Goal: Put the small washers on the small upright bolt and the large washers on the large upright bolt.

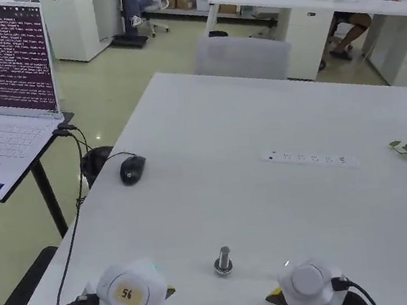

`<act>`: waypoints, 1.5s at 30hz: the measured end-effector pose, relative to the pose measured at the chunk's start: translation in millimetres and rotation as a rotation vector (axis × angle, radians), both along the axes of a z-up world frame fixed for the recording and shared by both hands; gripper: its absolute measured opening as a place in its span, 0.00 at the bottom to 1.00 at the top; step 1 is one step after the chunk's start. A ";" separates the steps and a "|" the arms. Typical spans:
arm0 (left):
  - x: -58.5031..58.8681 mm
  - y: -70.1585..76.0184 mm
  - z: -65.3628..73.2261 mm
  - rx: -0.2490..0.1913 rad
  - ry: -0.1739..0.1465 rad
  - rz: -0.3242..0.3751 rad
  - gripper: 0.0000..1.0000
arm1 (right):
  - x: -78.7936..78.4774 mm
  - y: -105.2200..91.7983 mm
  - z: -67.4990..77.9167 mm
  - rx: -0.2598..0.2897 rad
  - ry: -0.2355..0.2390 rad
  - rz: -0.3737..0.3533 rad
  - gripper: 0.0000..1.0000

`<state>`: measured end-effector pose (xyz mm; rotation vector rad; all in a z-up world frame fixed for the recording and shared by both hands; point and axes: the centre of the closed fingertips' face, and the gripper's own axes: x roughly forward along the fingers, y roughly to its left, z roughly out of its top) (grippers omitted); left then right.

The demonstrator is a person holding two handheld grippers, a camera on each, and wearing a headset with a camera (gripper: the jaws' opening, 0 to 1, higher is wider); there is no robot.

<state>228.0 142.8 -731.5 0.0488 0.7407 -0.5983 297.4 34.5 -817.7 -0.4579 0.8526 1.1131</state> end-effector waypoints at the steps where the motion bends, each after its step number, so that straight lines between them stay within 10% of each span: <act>1: 0.4 -0.3 -0.2 0.000 0.000 0.000 0.65 | 0.1 -2.4 0.5 0.007 0.000 -0.013 0.36; 13: 1.2 0.6 -5.5 0.001 0.014 -0.029 0.65 | -11.4 -79.1 3.9 0.056 0.036 -0.200 0.46; 23: 2.4 0.3 -3.5 -0.007 0.007 -0.034 0.65 | -2.0 -91.2 36.6 0.206 -0.019 -0.314 0.57; 45: -2.7 1.5 -3.9 -0.029 0.002 -0.043 0.65 | -11.7 -93.6 41.7 0.202 -0.047 -0.353 0.59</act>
